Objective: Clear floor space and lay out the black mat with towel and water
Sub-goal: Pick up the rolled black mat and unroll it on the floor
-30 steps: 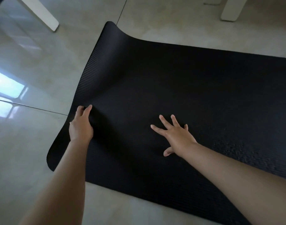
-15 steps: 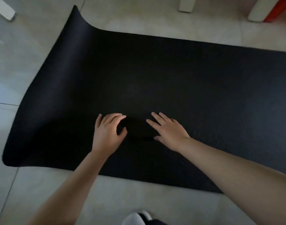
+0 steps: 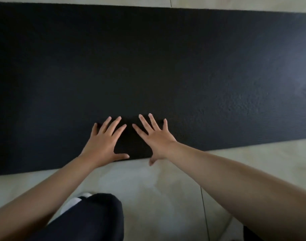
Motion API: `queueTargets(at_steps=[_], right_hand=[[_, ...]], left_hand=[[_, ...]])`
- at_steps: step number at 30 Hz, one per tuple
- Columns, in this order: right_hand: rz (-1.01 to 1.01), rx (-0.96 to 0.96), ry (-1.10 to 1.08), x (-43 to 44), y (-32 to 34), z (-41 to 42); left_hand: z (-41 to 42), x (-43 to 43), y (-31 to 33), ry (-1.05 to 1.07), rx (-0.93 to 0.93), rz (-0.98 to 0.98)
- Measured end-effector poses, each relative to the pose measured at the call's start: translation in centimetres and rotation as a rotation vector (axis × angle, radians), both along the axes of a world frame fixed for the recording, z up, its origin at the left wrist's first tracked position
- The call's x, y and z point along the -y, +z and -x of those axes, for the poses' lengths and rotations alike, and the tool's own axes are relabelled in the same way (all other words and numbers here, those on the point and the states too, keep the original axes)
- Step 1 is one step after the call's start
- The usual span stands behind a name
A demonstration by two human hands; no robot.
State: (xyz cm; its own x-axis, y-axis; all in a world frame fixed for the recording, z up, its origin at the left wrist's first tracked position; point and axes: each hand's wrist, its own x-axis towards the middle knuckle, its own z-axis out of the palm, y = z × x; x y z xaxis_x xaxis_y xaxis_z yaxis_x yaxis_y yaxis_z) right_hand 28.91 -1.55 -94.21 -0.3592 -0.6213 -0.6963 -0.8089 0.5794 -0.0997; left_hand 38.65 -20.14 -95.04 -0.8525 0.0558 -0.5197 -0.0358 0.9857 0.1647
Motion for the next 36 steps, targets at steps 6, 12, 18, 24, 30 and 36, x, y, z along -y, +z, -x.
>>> queueTargets(at_steps=[6, 12, 18, 24, 30, 36], right_hand=[[-0.005, 0.004, -0.005, 0.3, 0.5, -0.8], [0.006, -0.144, -0.033, 0.2, -0.9, -3.9], [0.084, -0.074, 0.070, -0.9, -0.4, -5.0], [0.232, 0.181, 0.085, -3.0, -0.7, -6.8], [0.267, -0.023, -0.026, -3.1, -1.0, -2.5], [0.006, 0.098, -0.331, -2.6, 0.5, 3.2]], left_hand=[[-1.4, -1.6, 0.0, -0.118, -0.059, 0.036], [-1.7, -2.3, -0.5, -0.391, -0.254, 0.073], [-4.4, -0.7, -0.8, -0.546, -0.396, 0.096], [-9.3, 0.6, -2.8, -0.652, -0.456, 0.092], [-7.9, -0.5, -1.4, -0.467, -0.505, -0.077], [-1.5, 0.9, 0.4, 0.131, 0.036, 0.147]])
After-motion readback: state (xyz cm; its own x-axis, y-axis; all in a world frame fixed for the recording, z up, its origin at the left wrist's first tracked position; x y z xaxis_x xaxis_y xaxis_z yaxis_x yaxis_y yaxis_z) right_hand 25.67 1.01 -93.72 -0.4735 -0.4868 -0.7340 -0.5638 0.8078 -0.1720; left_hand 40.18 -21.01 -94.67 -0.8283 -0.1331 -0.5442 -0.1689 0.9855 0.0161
